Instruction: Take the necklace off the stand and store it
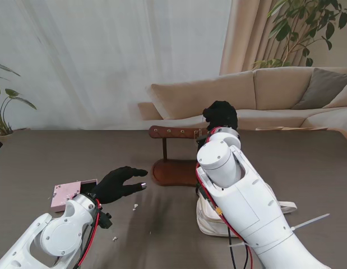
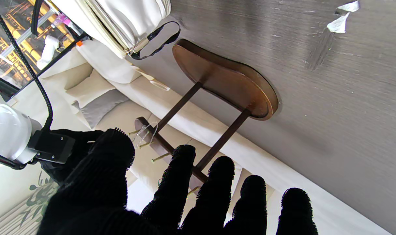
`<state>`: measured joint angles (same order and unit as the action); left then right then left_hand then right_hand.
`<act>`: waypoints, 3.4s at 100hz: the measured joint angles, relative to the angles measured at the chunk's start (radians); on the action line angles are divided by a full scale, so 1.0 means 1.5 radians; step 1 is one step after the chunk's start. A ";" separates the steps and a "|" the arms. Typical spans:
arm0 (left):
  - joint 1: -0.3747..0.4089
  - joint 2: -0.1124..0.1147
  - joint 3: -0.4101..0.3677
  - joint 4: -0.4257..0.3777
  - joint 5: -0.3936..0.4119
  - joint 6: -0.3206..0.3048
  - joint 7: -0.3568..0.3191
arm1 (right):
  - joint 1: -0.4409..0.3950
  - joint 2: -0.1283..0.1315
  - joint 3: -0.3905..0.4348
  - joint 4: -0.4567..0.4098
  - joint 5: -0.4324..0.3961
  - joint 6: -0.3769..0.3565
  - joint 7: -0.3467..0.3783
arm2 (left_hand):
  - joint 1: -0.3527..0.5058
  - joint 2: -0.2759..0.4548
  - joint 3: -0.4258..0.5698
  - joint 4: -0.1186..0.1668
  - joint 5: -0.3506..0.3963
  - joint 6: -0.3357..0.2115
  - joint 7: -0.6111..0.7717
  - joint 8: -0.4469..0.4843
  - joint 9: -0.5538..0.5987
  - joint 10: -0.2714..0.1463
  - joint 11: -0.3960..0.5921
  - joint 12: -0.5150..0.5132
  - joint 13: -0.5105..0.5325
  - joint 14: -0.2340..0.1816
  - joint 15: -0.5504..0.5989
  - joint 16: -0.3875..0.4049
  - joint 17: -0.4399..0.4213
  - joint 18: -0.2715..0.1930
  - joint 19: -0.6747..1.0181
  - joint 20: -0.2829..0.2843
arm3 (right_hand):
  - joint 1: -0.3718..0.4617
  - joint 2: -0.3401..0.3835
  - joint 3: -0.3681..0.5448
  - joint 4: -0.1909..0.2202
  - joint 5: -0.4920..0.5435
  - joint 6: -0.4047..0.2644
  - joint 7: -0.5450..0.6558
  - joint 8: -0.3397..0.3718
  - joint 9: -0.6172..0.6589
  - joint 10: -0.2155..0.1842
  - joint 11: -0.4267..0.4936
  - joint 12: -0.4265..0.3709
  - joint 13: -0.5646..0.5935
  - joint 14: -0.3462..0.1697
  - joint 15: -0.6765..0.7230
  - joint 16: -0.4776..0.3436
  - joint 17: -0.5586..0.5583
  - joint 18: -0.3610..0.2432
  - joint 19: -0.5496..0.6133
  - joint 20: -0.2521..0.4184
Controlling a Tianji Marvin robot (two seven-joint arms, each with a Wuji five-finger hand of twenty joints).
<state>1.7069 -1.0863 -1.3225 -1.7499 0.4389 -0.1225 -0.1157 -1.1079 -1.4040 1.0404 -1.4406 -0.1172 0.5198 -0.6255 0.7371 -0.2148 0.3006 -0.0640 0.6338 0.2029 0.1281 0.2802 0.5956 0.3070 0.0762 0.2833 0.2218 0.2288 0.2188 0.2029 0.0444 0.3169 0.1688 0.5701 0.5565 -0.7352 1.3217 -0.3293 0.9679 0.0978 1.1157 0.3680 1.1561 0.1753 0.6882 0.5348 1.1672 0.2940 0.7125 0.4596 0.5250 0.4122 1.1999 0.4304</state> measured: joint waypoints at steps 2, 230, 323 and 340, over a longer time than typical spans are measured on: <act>0.000 0.000 0.000 0.000 0.000 0.000 0.000 | 0.000 0.000 0.000 -0.001 0.000 0.001 0.001 | 0.000 0.000 0.000 0.000 0.000 0.000 0.000 0.000 0.000 0.000 0.000 0.000 0.000 0.000 0.000 0.000 0.000 0.000 0.000 0.000 | 0.000 0.000 0.000 0.000 0.000 0.000 0.000 0.000 0.000 0.000 0.000 0.000 0.000 0.000 0.000 0.000 0.000 0.000 0.000 0.000; 0.071 0.027 -0.197 -0.047 0.234 0.030 -0.124 | -0.178 0.060 0.015 -0.240 0.032 -0.081 0.119 | -0.056 -0.076 0.116 0.001 -0.089 -0.001 -0.026 -0.016 -0.119 -0.042 -0.028 -0.031 -0.008 -0.078 -0.136 -0.093 -0.059 -0.081 -0.033 -0.050 | 0.000 0.001 0.000 0.000 0.000 0.000 0.000 0.000 0.000 0.000 0.000 0.000 0.000 0.000 0.000 0.000 0.000 0.000 0.000 0.000; 0.055 0.043 -0.203 0.033 0.407 0.056 -0.154 | -0.200 0.067 0.028 -0.272 0.043 -0.085 0.134 | -0.139 -0.153 0.200 -0.021 -0.268 0.084 -0.081 -0.053 -0.271 -0.051 -0.048 -0.072 -0.109 -0.134 -0.155 -0.110 -0.057 -0.142 -0.098 -0.299 | 0.000 0.001 0.000 0.000 0.000 0.000 0.000 0.000 0.000 0.000 0.000 0.001 0.000 0.000 0.000 0.000 0.000 0.000 0.000 0.000; 0.049 0.043 -0.197 0.048 0.429 0.067 -0.141 | -0.200 0.067 0.030 -0.273 0.046 -0.082 0.134 | -0.146 -0.153 0.205 -0.021 -0.285 0.090 -0.085 -0.056 -0.282 -0.051 -0.049 -0.072 -0.110 -0.136 -0.155 -0.110 -0.057 -0.146 -0.098 -0.313 | 0.006 0.001 0.000 0.000 0.000 0.001 0.000 0.000 0.000 0.000 0.000 0.001 0.000 0.000 0.000 0.000 0.000 0.000 0.000 0.000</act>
<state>1.7799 -1.0220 -1.6185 -1.6777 1.0816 -0.0225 -0.3278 -1.4077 -1.3038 1.0850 -1.8508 -0.0478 0.3965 -0.4241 0.5184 -0.4446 0.6077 -0.0948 0.2067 0.3382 0.0010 0.1963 0.1719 0.2308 0.0029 0.1757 0.0565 0.0255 -0.0134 0.0376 -0.0406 0.0977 0.0213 0.1008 0.5661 -0.7339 1.3212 -0.3293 0.9673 0.0991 1.1152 0.3680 1.1561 0.1753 0.6882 0.5358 1.1672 0.2937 0.7125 0.4599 0.5250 0.4122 1.1999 0.4304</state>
